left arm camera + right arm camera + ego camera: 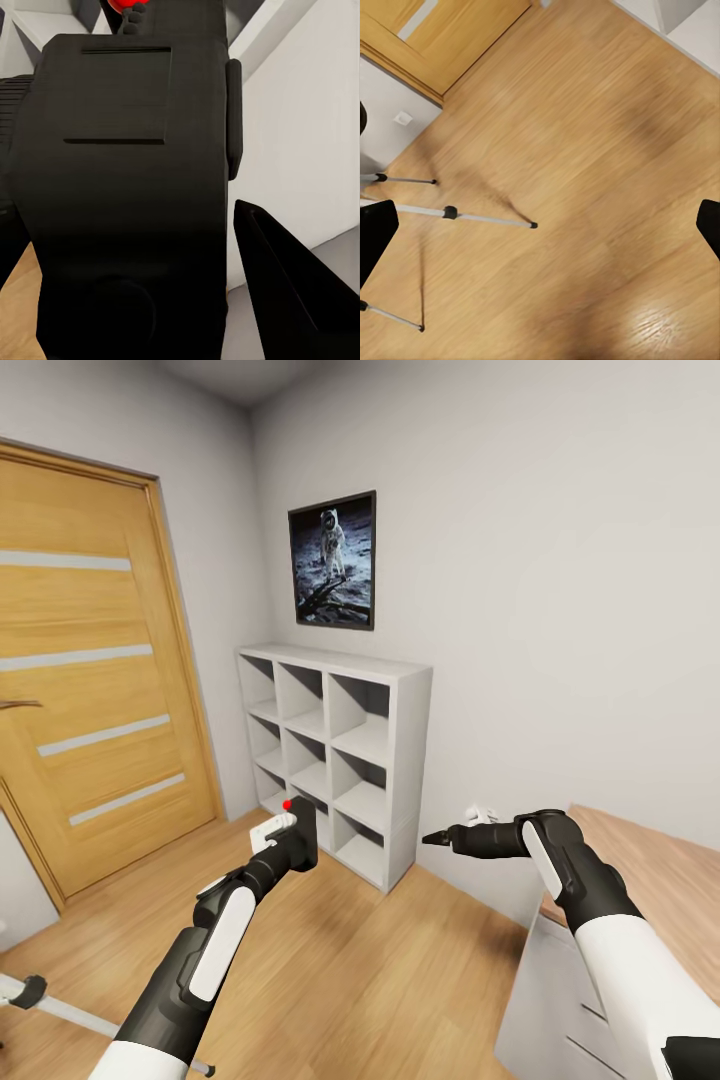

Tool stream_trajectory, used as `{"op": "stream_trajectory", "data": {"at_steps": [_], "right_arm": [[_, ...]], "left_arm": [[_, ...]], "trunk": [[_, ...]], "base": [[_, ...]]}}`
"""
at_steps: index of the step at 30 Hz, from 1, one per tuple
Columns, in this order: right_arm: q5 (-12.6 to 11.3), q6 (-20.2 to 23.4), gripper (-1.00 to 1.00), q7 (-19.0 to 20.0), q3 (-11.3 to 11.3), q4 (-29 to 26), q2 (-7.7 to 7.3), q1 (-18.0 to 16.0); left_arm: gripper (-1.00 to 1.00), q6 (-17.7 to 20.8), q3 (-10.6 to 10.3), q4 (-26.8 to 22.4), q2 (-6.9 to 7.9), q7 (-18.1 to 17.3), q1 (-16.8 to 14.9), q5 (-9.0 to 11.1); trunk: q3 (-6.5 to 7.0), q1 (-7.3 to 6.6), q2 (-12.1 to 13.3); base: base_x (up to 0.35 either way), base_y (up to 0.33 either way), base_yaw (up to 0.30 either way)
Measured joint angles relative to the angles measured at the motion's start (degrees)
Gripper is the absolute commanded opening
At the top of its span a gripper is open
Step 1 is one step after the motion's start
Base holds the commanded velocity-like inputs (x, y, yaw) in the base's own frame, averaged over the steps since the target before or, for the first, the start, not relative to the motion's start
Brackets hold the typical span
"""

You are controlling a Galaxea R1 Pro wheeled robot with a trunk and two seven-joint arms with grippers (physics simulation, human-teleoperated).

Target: Attach the digital camera to the camera tripod in the bedroom.

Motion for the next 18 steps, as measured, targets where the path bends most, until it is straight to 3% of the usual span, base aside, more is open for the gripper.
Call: {"op": "stream_trajectory", "data": {"at_steps": [8, 12, 18], "right_arm": [[-0.08, -0.04, 1.0, 0.05, -0.07, 0.25, -0.04, 0.0], [1.13, -0.66, 1.0, -0.14, 0.04, 8.77, -0.33, 0.01], [6.69, -7.43, 1.0, -0.56, 0.08, 23.0, -0.47, 0.0]], "left_arm": [[-1.0, 0.01, 0.1, 1.19, 0.0, 0.04, 0.0, 0.08], [-1.0, -0.21, 0.22, 5.8, 0.33, -0.17, 0.0, -0.12], [-1.0, -0.04, 0.35, 14.01, 1.49, 0.11, 0.01, 0.03]], "trunk": [[1.44, -1.76, 3.22], [2.16, -2.64, 4.83], [3.23, -3.95, 7.24]], "base": [[0.0, 0.0, 0.0], [0.0, 0.0, 0.0], [0.0, 0.0, 0.0]]}}
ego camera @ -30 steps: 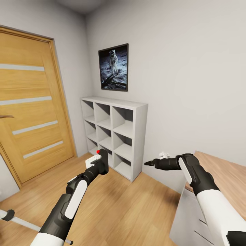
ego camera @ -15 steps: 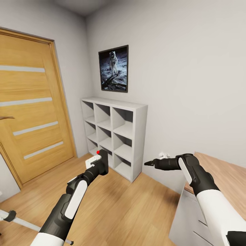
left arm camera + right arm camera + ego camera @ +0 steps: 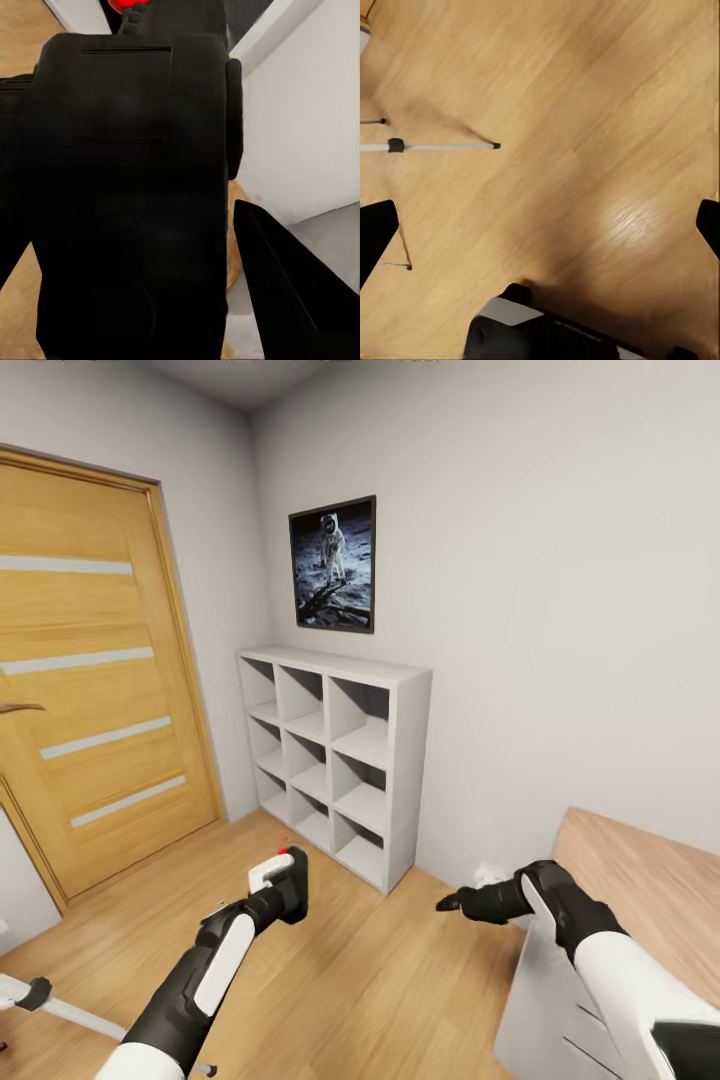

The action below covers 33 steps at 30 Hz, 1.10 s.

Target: Attach the digital camera to the camera tripod in the bedroom.

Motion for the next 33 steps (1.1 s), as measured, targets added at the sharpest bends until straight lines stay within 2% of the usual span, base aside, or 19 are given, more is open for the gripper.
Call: {"op": "stream_trajectory", "data": {"at_steps": [1, 2, 3, 4, 5, 6, 9, 10, 12, 14, 16, 19, 22, 24, 33], "right_arm": [[1.09, -1.49, 1.0, -0.09, 0.01, 2.19, 0.02, 0.0], [3.55, -4.78, 1.0, -0.28, 0.05, 6.84, 0.08, 0.02], [4.7, -6.62, 1.0, -0.36, 0.04, 9.6, 0.1, 0.0], [10.26, -16.33, 1.0, -0.89, -0.08, 15.13, 0.13, -0.04], [11.72, -18.82, 1.0, -1.08, 0.23, 24.12, 0.12, 0.15], [13.11, -22.56, 1.0, -1.73, 0.14, 27.32, 0.02, 0.21], [14.7, -27.62, 1.0, -4.04, 0.1, 29.89, -0.38, 2.59], [15.19, -29.08, 1.0, -5.64, 0.19, 30.49, -0.52, 4.63], [15.67, -32.06, 1.0, -11.0, 0.12, 31.16, -0.76, 12.85], [15.78, -34.1, 1.0, -13.54, 0.0, 31.32, -0.82, 16.15], [15.75, -39.42, 1.0, -17.63, -0.1, 31.54, -0.84, 21.93], [15.64, -46.46, 1.0, -21.78, -0.38, 31.63, -0.86, 25.98], [15.6, -49.14, 1.0, -23.41, -0.48, 31.64, -0.86, 27.38], [15.55, -51.35, 1.0, -24.78, -0.5, 31.68, -0.95, 28.86], [15.52, -52.09, 1.0, -25.14, -0.54, 31.67, -1.03, 29.68]], "left_arm": [[-1.0, -0.09, 0.03, 2.06, 0.09, -0.03, 0.0, 0.02], [-1.0, -0.36, 0.07, 6.24, 0.21, -0.17, -0.01, 0.13], [-1.0, -0.47, 0.1, 9.42, 0.24, -0.24, 0.0, 0.07], [-1.0, -2.29, 0.35, 14.73, 0.23, -0.52, -0.04, 0.11], [-1.0, -3.07, 0.46, 23.4, 0.22, -0.53, -0.02, 0.1], [-1.0, -5.19, 0.62, 31.22, 0.2, -0.55, 0.01, -0.05], [-1.0, -11.04, 0.68, 37.47, 0.14, -0.59, 0.01, 0.06], [-1.0, -14.01, 0.64, 41.69, 0.14, -0.56, -0.01, 0.09], [-1.0, -19.9, 0.71, 52.07, 0.2, -0.49, 0.1, 0.36], [-1.0, -21.87, 0.69, 54.35, 0.28, -0.48, 0.41, 0.56], [-1.0, -23.9, 0.87, 57.47, 0.4, -0.38, 2.34, 0.57], [-1.0, -24.89, 0.86, 58.59, 0.21, -0.37, 4.79, 0.6], [-1.0, -25.12, 0.63, 58.86, 0.0, -0.38, 5.93, 0.51], [-1.0, -25.39, 0.62, 59.13, 0.07, -0.35, 8.66, 0.59], [-1.0, -25.46, 0.45, 59.22, 0.76, -0.31, 10.76, 0.55]], "trunk": [[0.18, -0.22, 0.4], [0.36, -0.45, 0.79], [0.54, -0.66, 1.22], [0.75, -0.89, 1.58], [0.9, -1.1, 2.0], [1.07, -1.32, 2.42], [1.61, -1.98, 3.61], [1.79, -2.21, 4.0], [2.15, -2.64, 4.81], [2.51, -3.09, 5.61], [2.86, -3.53, 6.41], [3.4, -4.19, 7.62], [3.96, -4.84, 8.83], [4.32, -5.29, 9.63], [5.92, -7.26, 13.22]], "base": [[0.0, 0.0, 0.0], [0.0, 0.0, 0.0], [0.0, 0.0, 0.0], [0.0, 0.0, 0.0], [0.0, 0.0, 0.0], [0.0, 0.0, 0.0], [0.0, 0.0, 0.0], [0.0, 0.0, 0.0], [0.0, 0.0, 0.0], [0.0, 0.0, 0.0], [0.0, 0.0, 0.0], [0.0, 0.0, 0.0], [0.0, 0.0, 0.0], [0.0, 0.0, 0.0], [0.0, 0.0, 0.0]]}}
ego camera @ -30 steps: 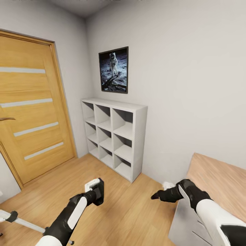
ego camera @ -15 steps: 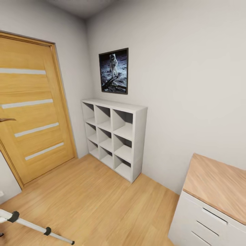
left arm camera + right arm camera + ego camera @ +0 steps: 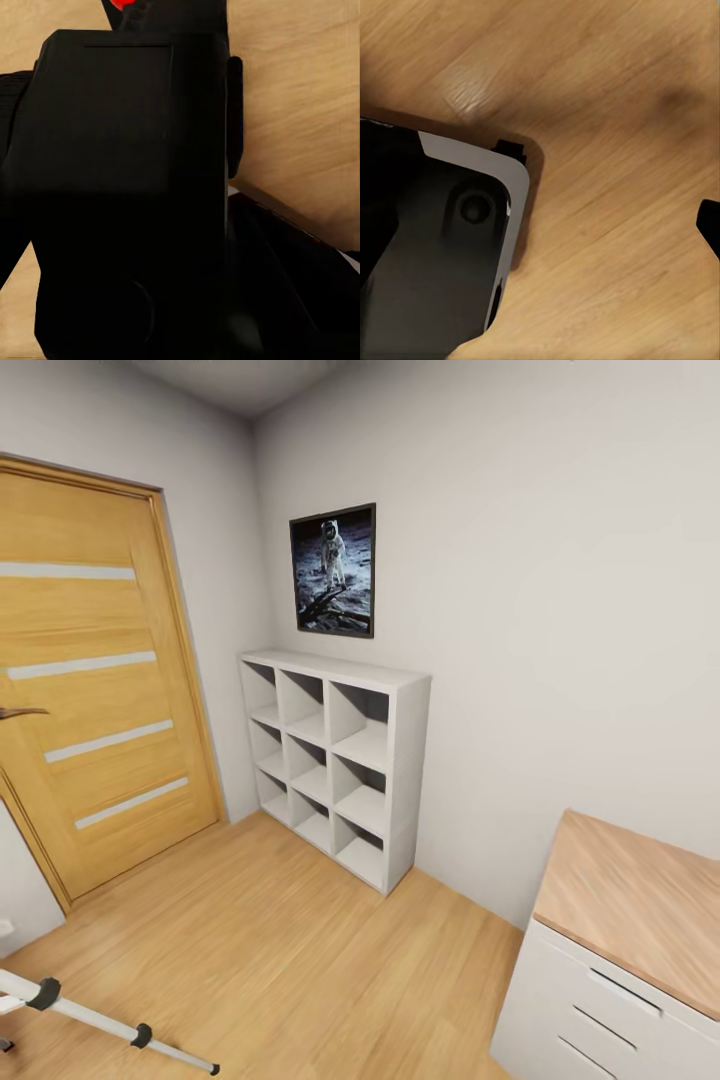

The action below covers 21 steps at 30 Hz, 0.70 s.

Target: Attach the digital camera to the camera tripod in the bedroom.

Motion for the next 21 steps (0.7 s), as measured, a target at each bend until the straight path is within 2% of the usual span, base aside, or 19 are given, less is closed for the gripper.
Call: {"op": "stream_trajectory", "data": {"at_steps": [8, 16, 21], "right_arm": [[0.0, -0.07, 1.0, -0.01, 0.0, -0.03, -0.27, 0.23], [-0.01, 0.32, 1.0, -1.09, -0.07, -0.07, -0.27, 0.37], [-0.02, 0.2, 1.0, -1.71, -0.08, -0.07, -0.19, 0.38]], "left_arm": [[-1.0, 0.05, 0.0, 0.01, 1.55, 0.0, 0.63, 0.22], [-1.0, -0.03, 0.03, -0.05, 1.1, -0.06, 0.7, 0.66], [-1.0, -0.01, 0.07, -0.07, 1.02, -0.08, 0.71, 2.46]], "trunk": [[1.2, -1.54, 2.78], [1.2, -1.54, 2.78], [1.2, -1.54, 2.78]], "base": [[0.0, 0.0, 0.0], [0.0, 0.0, 0.0], [0.0, 0.0, 0.073]]}}
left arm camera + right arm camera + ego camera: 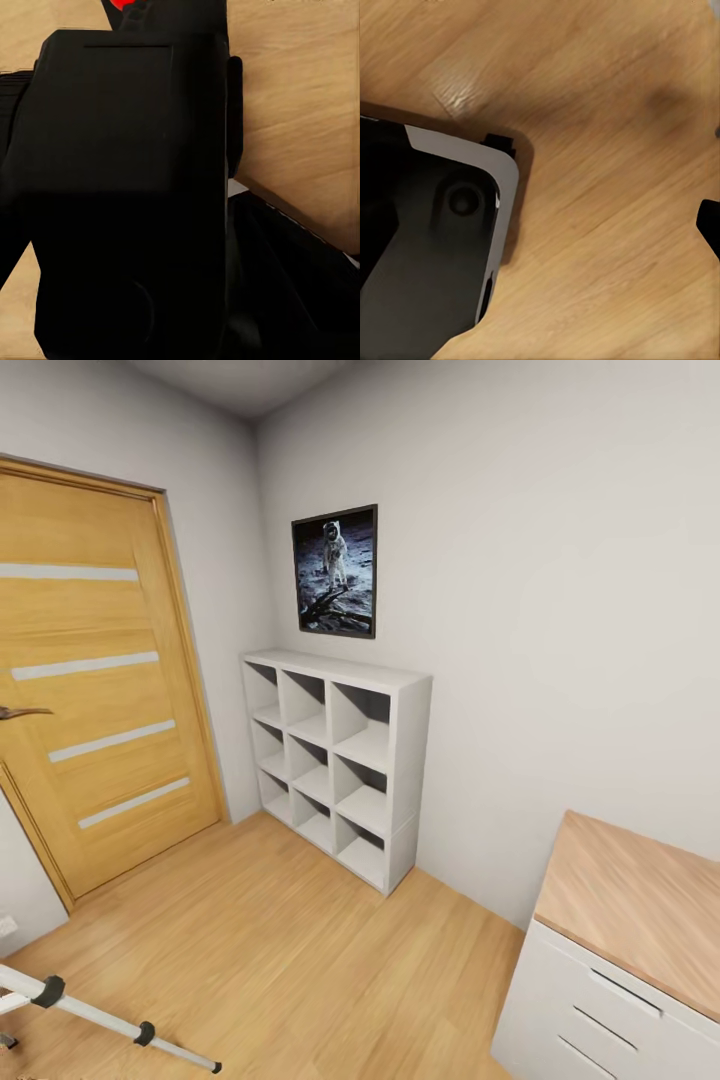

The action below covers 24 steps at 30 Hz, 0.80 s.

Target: Attach the digital camera to the camera tripod in the bedroom.

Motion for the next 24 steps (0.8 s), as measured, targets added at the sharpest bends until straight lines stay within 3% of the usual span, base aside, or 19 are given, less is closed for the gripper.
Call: {"op": "stream_trajectory", "data": {"at_steps": [8, 24], "right_arm": [[0.04, -0.21, 1.0, -0.24, 0.0, -0.01, 0.01, 0.0], [0.1, -0.28, 1.0, -0.41, 0.0, -0.01, 0.04, 0.0]], "left_arm": [[-1.0, -0.08, 0.02, 0.0, 0.31, 0.0, 0.0, 5.09], [-1.0, -0.07, -0.01, -0.01, 0.27, 0.0, 0.0, 5.51]], "trunk": [[0.0, 0.0, 0.0], [0.0, 0.0, 0.0]], "base": [[0.0, 0.0, 0.232], [0.0, 0.0, 0.268]]}}
